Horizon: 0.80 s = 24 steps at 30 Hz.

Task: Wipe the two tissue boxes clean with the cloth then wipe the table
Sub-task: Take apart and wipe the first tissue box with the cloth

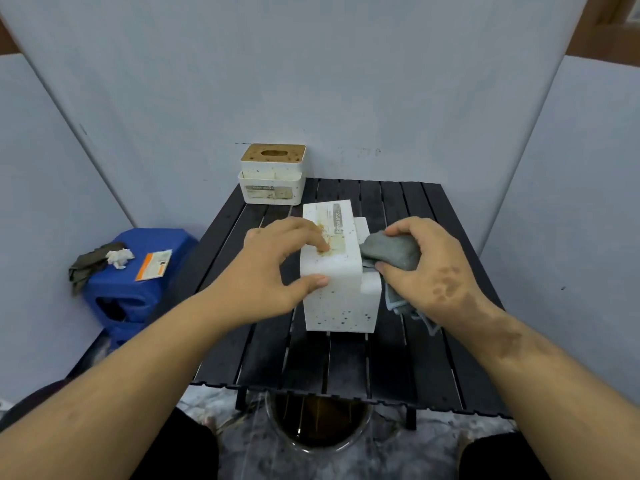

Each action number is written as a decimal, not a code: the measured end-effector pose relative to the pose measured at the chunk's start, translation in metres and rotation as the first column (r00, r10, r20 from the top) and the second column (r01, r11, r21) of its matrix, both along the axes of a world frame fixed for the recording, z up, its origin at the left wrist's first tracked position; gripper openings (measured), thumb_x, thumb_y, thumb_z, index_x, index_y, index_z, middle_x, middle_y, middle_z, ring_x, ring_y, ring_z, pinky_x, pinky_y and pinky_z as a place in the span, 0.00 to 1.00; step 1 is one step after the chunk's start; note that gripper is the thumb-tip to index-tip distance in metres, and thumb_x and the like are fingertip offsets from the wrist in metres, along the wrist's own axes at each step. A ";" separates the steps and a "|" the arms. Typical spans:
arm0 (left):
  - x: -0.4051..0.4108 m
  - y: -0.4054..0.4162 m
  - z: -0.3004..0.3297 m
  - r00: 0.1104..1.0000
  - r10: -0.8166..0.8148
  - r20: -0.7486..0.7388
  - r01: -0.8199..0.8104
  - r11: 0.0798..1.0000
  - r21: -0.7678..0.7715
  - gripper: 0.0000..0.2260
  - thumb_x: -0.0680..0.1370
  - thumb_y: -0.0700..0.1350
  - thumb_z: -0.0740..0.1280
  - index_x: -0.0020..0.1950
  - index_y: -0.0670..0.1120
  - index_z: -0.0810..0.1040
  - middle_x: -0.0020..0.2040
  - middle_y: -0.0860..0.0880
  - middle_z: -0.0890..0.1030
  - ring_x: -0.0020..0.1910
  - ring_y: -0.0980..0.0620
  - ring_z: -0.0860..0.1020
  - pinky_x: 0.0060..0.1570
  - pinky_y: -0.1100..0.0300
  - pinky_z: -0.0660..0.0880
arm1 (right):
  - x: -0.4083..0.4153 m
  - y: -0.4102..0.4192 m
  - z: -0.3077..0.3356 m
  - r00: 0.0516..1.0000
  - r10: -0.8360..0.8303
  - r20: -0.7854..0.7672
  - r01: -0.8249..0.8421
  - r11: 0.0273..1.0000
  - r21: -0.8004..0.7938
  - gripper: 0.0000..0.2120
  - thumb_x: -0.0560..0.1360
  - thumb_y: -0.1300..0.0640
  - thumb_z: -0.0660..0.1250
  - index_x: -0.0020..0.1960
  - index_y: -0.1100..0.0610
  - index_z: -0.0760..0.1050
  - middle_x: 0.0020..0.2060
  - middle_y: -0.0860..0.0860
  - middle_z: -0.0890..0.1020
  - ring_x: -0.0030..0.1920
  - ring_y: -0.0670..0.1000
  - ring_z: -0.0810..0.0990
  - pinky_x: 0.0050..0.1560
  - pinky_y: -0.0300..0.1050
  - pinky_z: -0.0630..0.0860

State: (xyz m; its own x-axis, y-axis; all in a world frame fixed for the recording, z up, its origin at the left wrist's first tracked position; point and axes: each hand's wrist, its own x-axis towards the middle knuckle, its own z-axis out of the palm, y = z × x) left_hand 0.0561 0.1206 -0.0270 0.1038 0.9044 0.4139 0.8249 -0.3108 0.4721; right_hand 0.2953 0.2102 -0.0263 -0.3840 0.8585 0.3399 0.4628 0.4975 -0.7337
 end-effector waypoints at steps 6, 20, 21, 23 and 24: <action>-0.023 0.011 -0.004 0.997 -0.039 0.070 0.037 0.999 0.025 0.16 0.74 0.49 0.73 0.60 0.51 0.80 0.66 0.59 0.78 0.69 0.66 0.71 0.68 0.59 0.71 | -0.009 -0.012 0.009 0.973 0.230 0.031 -0.227 0.971 -0.076 0.24 0.67 0.59 0.79 0.57 0.46 0.73 0.54 0.41 0.81 0.54 0.40 0.79 0.50 0.27 0.74; -0.024 0.020 -0.019 0.989 -0.094 0.117 0.079 0.989 0.129 0.15 0.72 0.54 0.74 0.57 0.51 0.82 0.62 0.56 0.80 0.67 0.55 0.76 0.63 0.35 0.71 | -0.014 0.004 0.016 0.971 0.163 -0.177 -0.202 0.952 -0.229 0.16 0.65 0.64 0.81 0.48 0.54 0.79 0.42 0.50 0.86 0.35 0.62 0.85 0.32 0.65 0.82; -0.023 0.021 -0.020 0.988 -0.093 0.121 0.076 0.988 0.134 0.15 0.72 0.54 0.74 0.57 0.51 0.82 0.62 0.57 0.80 0.67 0.55 0.76 0.63 0.35 0.71 | -0.017 0.003 0.015 0.973 0.129 -0.191 -0.169 0.963 -0.210 0.16 0.66 0.64 0.80 0.48 0.54 0.77 0.41 0.49 0.85 0.33 0.61 0.84 0.28 0.63 0.81; -0.021 0.021 -0.021 0.990 -0.087 0.111 0.070 0.987 0.148 0.14 0.72 0.54 0.74 0.56 0.52 0.82 0.62 0.57 0.80 0.67 0.55 0.76 0.62 0.35 0.72 | -0.023 -0.003 0.010 0.969 0.132 -0.207 -0.174 0.964 -0.200 0.15 0.69 0.65 0.78 0.47 0.55 0.74 0.41 0.51 0.85 0.26 0.59 0.82 0.21 0.56 0.78; -0.022 0.022 -0.021 0.991 -0.085 0.103 0.068 0.986 0.153 0.14 0.72 0.54 0.74 0.56 0.52 0.82 0.61 0.57 0.80 0.66 0.55 0.76 0.61 0.35 0.72 | -0.022 -0.003 0.008 0.966 0.159 -0.204 -0.202 0.956 -0.212 0.15 0.69 0.66 0.77 0.47 0.56 0.73 0.41 0.52 0.85 0.26 0.59 0.82 0.20 0.55 0.78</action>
